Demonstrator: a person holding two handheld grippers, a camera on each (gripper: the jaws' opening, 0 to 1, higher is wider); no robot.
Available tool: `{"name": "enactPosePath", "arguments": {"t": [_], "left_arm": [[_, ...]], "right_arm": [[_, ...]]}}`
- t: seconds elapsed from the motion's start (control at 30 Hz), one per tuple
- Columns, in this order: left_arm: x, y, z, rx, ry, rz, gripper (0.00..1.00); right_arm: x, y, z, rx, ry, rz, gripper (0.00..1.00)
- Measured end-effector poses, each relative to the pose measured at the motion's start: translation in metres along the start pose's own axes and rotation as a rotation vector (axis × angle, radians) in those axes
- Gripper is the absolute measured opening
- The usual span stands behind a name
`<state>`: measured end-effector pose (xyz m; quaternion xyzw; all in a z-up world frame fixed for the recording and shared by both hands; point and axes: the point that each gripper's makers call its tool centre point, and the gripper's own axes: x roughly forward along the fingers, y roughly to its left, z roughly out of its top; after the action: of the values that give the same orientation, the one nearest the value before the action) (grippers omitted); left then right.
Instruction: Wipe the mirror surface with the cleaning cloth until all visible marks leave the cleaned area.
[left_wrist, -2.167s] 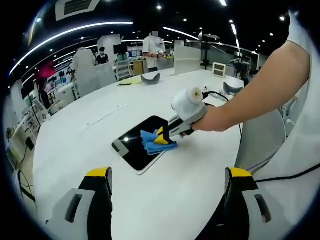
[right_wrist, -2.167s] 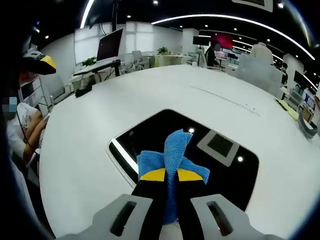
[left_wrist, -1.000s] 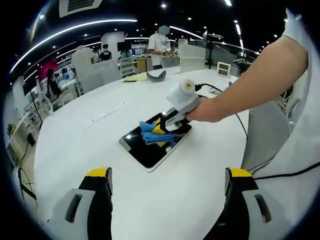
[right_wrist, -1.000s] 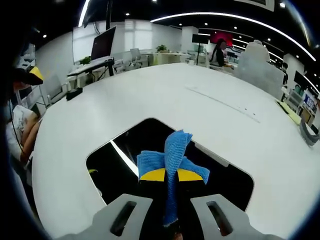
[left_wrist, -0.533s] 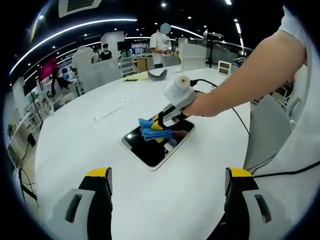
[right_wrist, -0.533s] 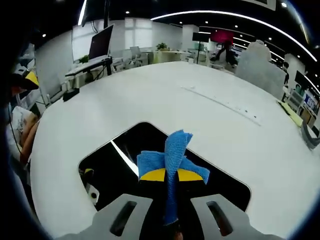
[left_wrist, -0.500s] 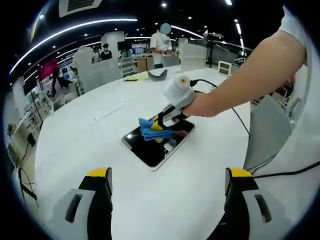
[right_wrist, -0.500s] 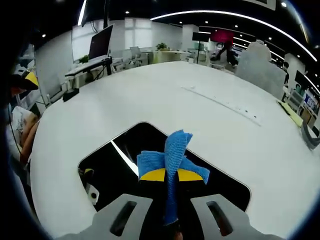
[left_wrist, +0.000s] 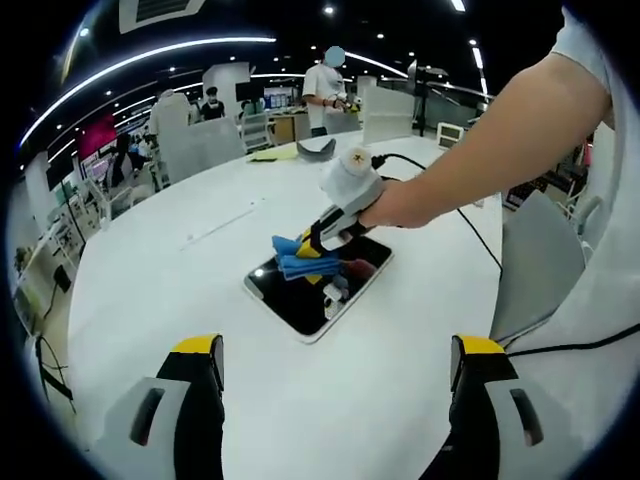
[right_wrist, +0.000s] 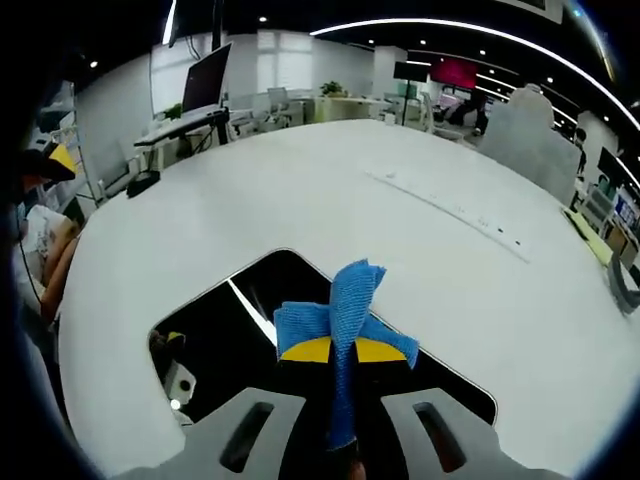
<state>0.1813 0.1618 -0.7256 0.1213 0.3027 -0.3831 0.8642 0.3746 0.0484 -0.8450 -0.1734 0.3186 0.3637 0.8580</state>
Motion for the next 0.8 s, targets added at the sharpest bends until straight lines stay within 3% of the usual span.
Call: {"name": "enactPosePath", "arguments": {"t": [0.8], "left_arm": [[0.0038, 0.0058, 0.0024, -0.018, -0.004, -0.007, 0.95]], "right_arm": [[0.0032, 0.0003, 0.0027, 0.005, -0.011, 0.016, 0.02]]}}
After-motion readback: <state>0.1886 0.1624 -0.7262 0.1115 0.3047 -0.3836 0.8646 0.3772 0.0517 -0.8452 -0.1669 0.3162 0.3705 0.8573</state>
